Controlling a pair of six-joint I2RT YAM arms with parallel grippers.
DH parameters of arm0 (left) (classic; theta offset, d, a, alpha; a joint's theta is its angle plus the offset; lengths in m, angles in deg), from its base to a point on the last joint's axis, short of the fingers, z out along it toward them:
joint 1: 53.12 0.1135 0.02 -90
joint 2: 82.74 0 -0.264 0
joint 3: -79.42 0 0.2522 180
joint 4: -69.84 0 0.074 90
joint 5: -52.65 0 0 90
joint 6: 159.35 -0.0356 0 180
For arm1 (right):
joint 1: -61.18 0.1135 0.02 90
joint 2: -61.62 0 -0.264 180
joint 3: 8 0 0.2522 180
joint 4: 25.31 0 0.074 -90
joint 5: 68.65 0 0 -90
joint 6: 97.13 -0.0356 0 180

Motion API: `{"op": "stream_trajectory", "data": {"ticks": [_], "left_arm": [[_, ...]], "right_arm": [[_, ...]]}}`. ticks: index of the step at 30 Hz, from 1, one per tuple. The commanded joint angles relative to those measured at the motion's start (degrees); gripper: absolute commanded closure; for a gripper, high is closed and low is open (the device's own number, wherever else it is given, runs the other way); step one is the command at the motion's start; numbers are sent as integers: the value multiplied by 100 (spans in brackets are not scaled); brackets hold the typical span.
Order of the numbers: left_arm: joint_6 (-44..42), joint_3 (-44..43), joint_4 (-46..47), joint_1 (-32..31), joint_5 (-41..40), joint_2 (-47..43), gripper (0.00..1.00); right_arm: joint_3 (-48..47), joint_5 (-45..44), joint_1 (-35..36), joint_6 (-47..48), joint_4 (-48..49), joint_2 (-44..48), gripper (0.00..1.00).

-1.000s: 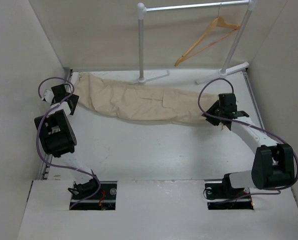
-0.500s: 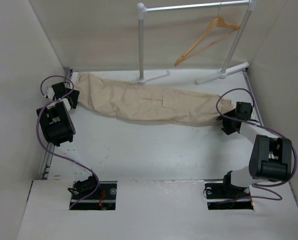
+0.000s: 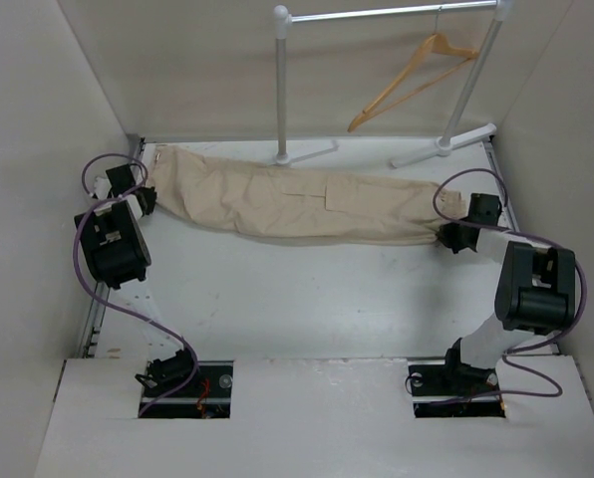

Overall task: Place the trousers on the hanger
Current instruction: Fold the trousers at the center of the board.

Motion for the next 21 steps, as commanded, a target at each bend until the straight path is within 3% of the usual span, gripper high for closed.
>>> {"op": "stream_trajectory", "data": {"ticks": [1,9,18,20,21], "left_arm": [[-154,137,-809,118,-715,-390,98],[-172,1323,-1485,31,-1638,-1936,99],[-181,2634,-3136,-276,-2843,-3783,98],[-137,2783,-3463,-400,-3036,-4020,88],[-145,2844,-3438,-401,-3054,-4135,79]], "right_arm": [[32,-404,-102,7,-295,656,99],[446,-554,-374,175,-884,1660,100],[1341,-142,-752,-115,-1456,2828,100],[1579,52,-936,-168,-1491,3109,98],[1624,43,-954,-125,-1457,3172,90]]}}
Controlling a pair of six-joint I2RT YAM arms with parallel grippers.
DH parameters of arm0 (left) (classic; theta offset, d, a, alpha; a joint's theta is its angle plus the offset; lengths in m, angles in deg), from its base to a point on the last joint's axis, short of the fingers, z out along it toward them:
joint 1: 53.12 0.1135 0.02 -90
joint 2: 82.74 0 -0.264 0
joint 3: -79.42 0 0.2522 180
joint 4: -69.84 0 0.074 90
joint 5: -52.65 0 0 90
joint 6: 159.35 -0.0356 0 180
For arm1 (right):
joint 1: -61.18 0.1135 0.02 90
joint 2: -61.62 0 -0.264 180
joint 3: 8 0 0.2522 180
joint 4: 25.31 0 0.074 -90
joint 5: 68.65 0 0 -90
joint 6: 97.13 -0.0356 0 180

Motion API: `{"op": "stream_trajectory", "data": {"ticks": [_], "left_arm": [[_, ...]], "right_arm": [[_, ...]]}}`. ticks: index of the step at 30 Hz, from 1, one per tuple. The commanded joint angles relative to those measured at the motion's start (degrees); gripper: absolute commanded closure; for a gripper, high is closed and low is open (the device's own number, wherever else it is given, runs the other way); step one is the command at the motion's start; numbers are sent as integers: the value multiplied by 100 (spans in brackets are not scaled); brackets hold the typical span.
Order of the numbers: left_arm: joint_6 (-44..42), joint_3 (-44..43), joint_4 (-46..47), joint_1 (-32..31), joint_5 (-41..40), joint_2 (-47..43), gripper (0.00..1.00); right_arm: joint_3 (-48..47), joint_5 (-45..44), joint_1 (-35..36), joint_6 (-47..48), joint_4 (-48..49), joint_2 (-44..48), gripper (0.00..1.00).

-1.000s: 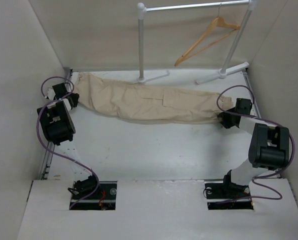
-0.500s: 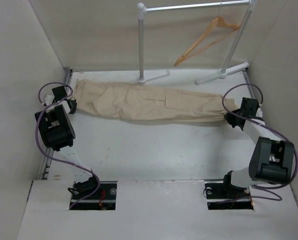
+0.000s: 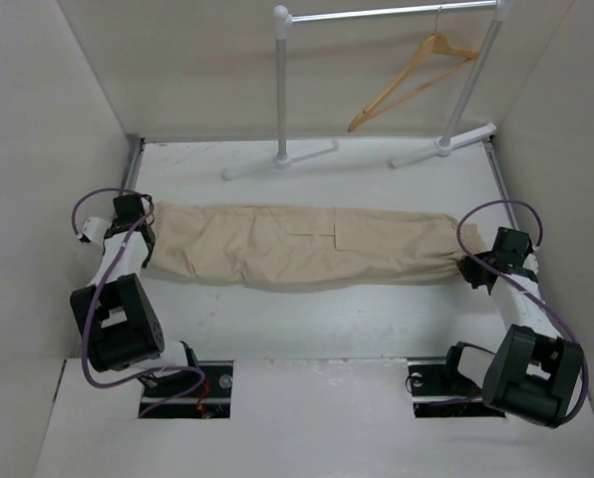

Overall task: Place the trousers on the hanger
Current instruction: Fold the trousers at the center of the board.

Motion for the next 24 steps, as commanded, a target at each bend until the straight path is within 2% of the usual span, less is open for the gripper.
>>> {"op": "stream_trajectory", "data": {"ticks": [1,2,4,7,11,16,19,24], "left_arm": [[-47,192,-629,-92,-512,-430,71],[-73,157,-611,-49,-495,-580,64],[-117,-1,-637,39,-486,-870,55],[-328,-431,-725,66,-530,-1239,49],[-495,-713,-498,-503,-434,-1285,48],[-460,-950,310,-1374,225,-145,49],[-426,-1153,671,-1358,393,533,50],[-267,-1320,980,-955,472,1413,51]], "right_arm": [[112,77,-161,35,-81,254,82],[33,-11,-118,106,-107,228,73],[-116,-12,40,176,-47,184,52],[-354,-91,225,300,-152,262,33],[-346,-284,200,335,-248,430,25],[-231,-346,-81,273,-196,281,24],[-267,-442,-327,309,-301,167,24],[-144,-390,-539,265,-222,-53,25]]}}
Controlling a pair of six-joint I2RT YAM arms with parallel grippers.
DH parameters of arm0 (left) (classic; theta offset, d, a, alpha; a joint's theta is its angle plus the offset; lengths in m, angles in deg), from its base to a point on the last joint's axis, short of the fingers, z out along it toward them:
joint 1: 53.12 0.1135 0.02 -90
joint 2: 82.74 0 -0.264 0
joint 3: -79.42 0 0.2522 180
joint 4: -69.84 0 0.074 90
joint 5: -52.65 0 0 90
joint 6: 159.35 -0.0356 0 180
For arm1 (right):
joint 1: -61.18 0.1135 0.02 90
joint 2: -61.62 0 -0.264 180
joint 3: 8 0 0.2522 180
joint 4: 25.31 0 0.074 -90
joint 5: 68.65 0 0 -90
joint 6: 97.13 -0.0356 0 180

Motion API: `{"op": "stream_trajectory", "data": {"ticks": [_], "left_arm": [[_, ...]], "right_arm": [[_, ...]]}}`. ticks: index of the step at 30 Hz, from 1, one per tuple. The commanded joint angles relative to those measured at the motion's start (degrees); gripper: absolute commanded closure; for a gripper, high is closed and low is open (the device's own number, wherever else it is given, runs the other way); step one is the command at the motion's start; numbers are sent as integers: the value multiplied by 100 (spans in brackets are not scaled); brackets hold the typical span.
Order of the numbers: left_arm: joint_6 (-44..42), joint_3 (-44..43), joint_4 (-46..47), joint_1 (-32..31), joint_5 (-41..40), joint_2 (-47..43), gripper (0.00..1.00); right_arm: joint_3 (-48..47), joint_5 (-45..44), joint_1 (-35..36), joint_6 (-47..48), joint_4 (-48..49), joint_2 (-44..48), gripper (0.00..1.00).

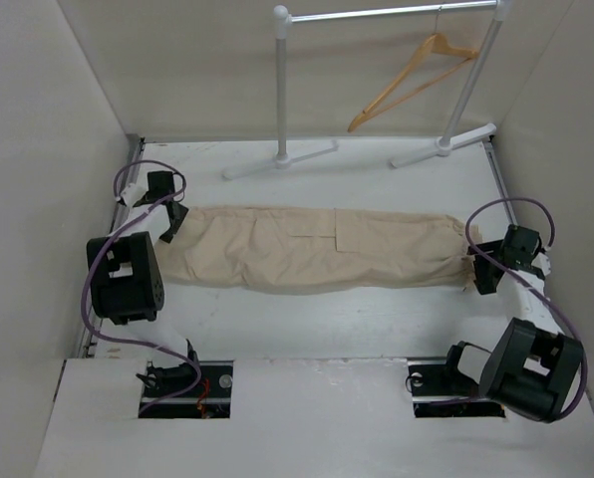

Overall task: Place the trousers on the hanger
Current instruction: Fold the trousers at the center of the board.

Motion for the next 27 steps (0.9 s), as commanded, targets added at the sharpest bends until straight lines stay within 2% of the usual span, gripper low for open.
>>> {"op": "stream_trajectory", "data": {"ticks": [1,6,12,14,16,18,20,24,27], "left_arm": [[133,-262,320,362,-4,196,51],[326,1,460,714,-276,408,53],[511,265,408,820,-286,216,52],[511,291,408,811,-321,-39,52],[511,283,373,785,-356,-320,52],[502,256,320,715,-400,-566,52],[485,256,267,592,-409,-830,51],[476,309,136,197,-409,-1252,51],[432,318,-84,-312,-374,-1498,51]], "right_arm": [[-8,-54,-108,-19,69,-171,25],[-175,140,-82,-37,341,-645,28],[-298,228,-3,-256,666,-1331,41],[-272,263,6,-371,842,-1498,51],[-280,298,14,-415,947,-1543,69],[-333,281,23,-433,930,-1421,82],[-394,150,58,-398,895,-1044,89],[-929,-535,85,-178,378,-279,92],[-1500,-721,33,-20,96,196,92]]}}
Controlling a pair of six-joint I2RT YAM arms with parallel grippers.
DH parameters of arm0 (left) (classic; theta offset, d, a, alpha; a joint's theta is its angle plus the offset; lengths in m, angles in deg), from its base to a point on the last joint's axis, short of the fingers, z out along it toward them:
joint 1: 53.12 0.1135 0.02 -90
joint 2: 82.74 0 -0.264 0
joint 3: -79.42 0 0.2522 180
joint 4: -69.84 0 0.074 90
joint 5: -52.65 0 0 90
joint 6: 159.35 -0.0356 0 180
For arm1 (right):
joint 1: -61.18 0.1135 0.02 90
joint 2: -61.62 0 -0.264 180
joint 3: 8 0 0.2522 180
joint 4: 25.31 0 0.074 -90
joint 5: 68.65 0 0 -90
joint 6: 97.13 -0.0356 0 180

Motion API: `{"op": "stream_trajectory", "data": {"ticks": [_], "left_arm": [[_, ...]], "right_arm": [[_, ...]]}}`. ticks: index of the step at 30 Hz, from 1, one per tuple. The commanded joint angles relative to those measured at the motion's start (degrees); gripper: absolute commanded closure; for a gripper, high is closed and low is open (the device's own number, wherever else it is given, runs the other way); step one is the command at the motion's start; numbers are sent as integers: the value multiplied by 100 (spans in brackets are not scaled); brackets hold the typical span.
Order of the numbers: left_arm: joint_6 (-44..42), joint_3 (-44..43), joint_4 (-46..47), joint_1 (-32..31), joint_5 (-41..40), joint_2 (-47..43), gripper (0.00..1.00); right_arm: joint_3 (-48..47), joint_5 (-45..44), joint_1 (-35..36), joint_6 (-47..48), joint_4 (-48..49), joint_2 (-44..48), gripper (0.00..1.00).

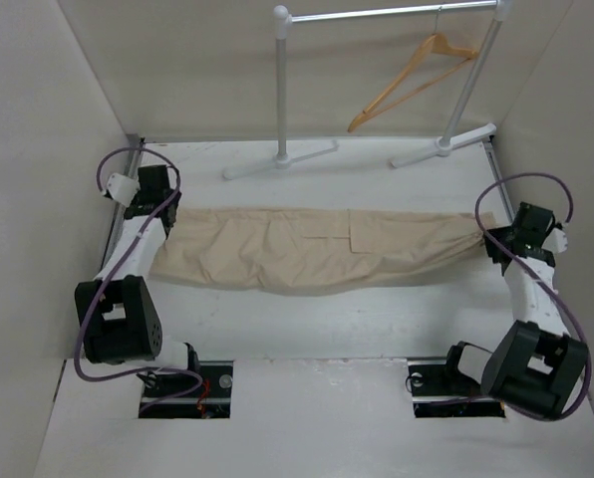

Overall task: Place the trousers on the hanger
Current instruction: Fold the trousers at the center of the board.

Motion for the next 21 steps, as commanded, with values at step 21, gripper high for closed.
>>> {"op": "stream_trajectory", "data": {"ticks": [21], "left_arm": [[17,642,-1681,-990,801,-2920,50]], "right_arm": [[-3126,-2031,4576,775,-1099,850,91]]}}
